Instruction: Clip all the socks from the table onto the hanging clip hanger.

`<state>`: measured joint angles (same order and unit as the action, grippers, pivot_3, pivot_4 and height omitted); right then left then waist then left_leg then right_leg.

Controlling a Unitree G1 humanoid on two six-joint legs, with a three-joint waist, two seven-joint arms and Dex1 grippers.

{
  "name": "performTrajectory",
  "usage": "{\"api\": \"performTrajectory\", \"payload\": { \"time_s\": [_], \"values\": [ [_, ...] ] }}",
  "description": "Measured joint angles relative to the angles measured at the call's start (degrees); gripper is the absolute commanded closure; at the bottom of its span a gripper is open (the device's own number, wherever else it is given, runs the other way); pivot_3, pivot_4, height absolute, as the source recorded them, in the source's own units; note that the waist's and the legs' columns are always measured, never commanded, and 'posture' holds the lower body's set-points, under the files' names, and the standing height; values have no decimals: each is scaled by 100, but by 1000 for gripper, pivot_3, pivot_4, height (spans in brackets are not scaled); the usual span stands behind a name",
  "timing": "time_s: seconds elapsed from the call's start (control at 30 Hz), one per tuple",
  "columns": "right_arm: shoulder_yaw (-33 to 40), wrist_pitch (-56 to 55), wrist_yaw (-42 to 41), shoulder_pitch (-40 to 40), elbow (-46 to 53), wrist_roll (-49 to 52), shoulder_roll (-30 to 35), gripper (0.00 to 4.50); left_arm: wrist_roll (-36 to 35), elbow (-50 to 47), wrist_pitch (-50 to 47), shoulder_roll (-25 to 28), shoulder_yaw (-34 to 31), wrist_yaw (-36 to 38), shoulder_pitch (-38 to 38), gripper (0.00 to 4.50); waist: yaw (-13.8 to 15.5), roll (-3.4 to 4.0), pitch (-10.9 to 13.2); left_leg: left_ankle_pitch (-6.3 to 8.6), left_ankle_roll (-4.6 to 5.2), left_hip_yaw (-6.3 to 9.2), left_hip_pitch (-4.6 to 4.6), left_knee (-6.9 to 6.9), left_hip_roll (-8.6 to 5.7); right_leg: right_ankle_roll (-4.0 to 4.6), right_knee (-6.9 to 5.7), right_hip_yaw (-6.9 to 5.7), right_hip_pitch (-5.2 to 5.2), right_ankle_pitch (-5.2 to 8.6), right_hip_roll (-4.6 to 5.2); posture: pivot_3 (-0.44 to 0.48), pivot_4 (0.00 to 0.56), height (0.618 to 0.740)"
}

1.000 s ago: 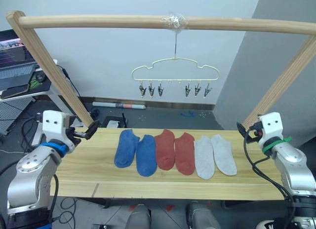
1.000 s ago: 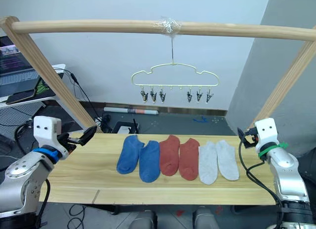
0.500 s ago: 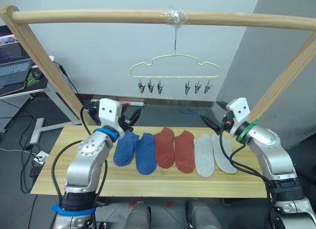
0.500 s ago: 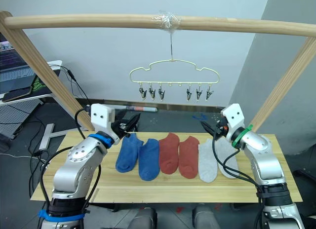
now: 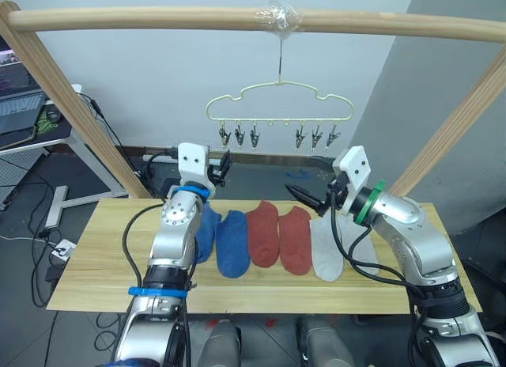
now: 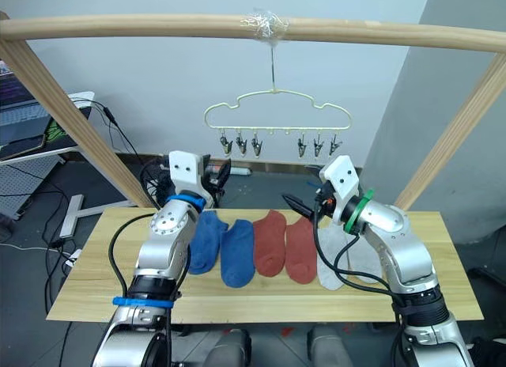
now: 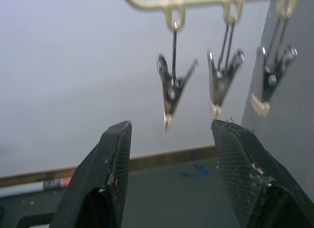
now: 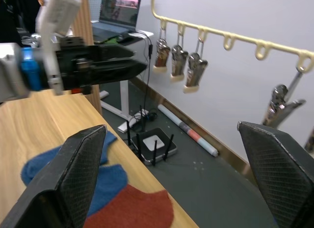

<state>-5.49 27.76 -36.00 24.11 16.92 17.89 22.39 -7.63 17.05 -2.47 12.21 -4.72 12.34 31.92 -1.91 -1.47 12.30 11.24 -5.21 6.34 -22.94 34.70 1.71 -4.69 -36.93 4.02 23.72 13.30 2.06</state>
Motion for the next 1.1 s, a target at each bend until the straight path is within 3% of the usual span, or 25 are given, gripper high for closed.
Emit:
{"api": "performTrajectory", "payload": {
  "time_s": [0.4,1.1],
  "values": [
    [-7,354,8,377,169,127,31,0,-8,1418,686,67,-88,366,872,1867,-13,-9,119,0,0,3,-14,-5,0,-29,1,-3,17,-16,0,-34,240,740],
    [9,532,216,620,162,124,113,0,-159,1675,912,115,-143,844,1162,1867,-51,-7,164,0,0,4,-44,-5,0,-33,1,-3,45,-19,0,-31,238,740]
  ]
}}
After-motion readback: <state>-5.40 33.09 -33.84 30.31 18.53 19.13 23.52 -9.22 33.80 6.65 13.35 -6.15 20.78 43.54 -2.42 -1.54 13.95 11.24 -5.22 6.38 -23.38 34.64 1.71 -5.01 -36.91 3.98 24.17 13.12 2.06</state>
